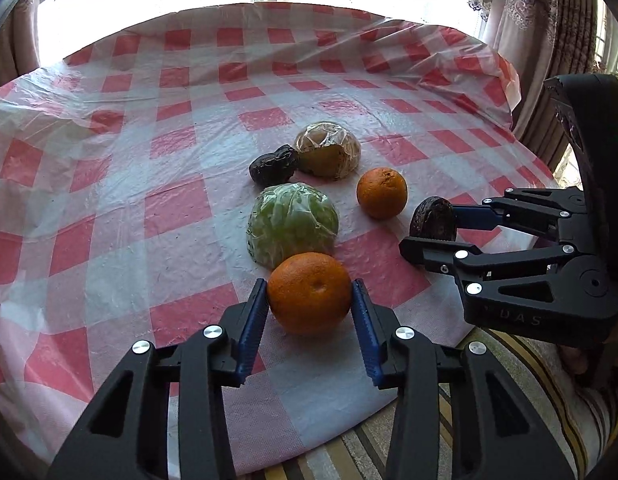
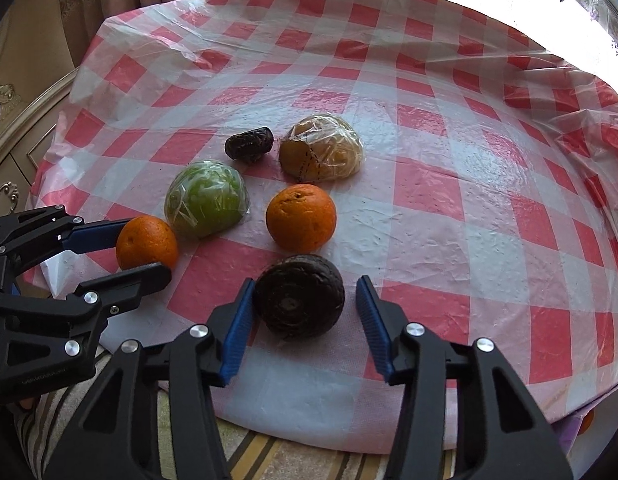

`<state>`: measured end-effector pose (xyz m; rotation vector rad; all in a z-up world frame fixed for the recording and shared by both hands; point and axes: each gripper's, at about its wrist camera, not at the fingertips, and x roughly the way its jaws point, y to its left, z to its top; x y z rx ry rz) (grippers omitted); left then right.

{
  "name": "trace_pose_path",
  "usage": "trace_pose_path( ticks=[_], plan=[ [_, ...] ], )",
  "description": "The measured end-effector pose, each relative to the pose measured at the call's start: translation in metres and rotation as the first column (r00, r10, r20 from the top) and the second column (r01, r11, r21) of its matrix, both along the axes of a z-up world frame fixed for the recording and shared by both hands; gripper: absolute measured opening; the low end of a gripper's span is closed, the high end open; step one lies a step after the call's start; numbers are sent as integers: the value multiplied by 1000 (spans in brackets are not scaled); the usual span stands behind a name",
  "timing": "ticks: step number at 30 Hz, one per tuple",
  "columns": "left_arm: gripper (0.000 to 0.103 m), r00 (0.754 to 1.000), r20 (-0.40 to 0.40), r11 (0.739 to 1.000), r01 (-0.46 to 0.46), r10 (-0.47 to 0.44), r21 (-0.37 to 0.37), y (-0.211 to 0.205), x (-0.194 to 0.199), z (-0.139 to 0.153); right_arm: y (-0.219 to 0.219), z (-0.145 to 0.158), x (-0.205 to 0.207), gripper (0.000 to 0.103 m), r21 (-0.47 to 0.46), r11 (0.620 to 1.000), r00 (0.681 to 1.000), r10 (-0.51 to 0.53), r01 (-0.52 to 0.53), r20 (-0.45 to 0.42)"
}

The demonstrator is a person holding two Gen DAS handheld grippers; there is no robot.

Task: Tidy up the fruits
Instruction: 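Carry the orange and dark round fruit over the white box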

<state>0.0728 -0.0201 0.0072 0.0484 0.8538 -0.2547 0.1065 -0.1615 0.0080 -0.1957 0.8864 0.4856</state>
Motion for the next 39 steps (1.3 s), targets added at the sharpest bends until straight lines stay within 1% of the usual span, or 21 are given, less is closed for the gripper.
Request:
trace_pose_path(
  ticks=[12, 16, 23, 31, 39],
  plan=[
    [39, 1000, 22, 1000, -9, 9, -7, 1, -5, 7, -6, 0, -4, 41, 33, 999, 1000, -7, 6, 9],
    [39, 999, 35, 1000, -17, 16, 3, -2, -8, 10, -12, 1, -6, 41, 49, 999, 1000, -15, 14, 9],
    [39, 998, 56, 999, -29, 27, 37, -8, -13, 20, -24, 6, -11, 41, 80, 996, 999, -34, 31, 27],
    [39, 997, 74, 996, -29, 22, 86, -21, -19, 30, -47, 19, -20, 41, 137, 989, 997, -64, 57, 46],
    [39, 995, 98, 992, -3, -9, 127, -44, -29, 45, -78, 32, -35, 41, 190, 978, 992, -103, 89, 67]
  ],
)
